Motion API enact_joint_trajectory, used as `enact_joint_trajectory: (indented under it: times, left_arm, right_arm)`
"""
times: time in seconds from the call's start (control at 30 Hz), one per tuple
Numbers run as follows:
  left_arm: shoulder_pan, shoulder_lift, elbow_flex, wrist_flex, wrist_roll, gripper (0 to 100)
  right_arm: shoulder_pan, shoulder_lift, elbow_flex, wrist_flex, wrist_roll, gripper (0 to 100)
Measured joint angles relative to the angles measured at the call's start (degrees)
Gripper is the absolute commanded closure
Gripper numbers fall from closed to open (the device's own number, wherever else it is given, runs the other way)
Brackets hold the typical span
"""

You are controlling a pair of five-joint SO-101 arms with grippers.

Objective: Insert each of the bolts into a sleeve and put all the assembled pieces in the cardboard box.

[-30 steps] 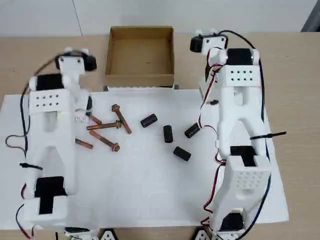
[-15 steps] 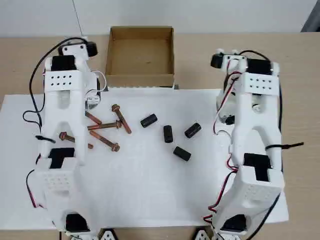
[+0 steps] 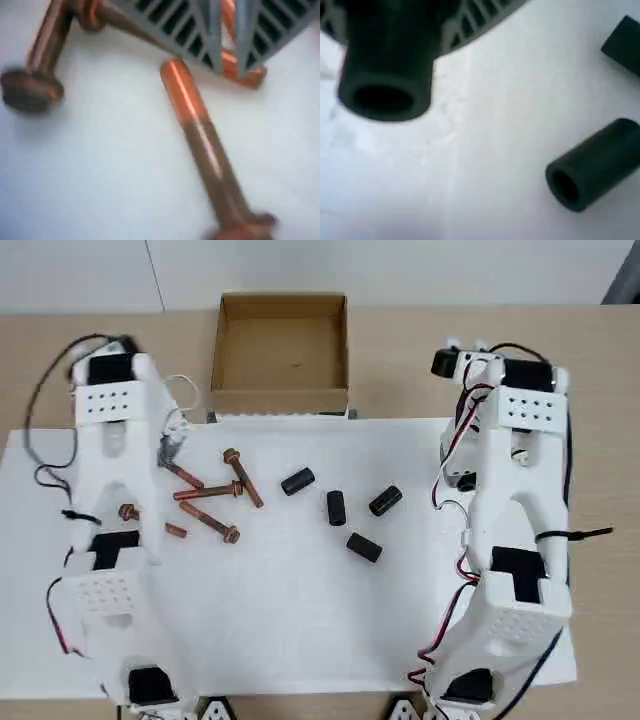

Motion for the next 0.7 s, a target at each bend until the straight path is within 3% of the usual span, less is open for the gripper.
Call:
enact_joint_trajectory:
  times: [0.47,0.7]
  left_arm:
    - [-0.9,8.4,0.0,-0.6,3.4,99]
    - [-0.9,8.4,-4.6,-0.6,2.4,92]
  right_arm:
    - [-0.2,0.0,0.0,0.0,0.0,99.5]
    - [-0.1,0.0,0.0,0.0,0.0,99.5]
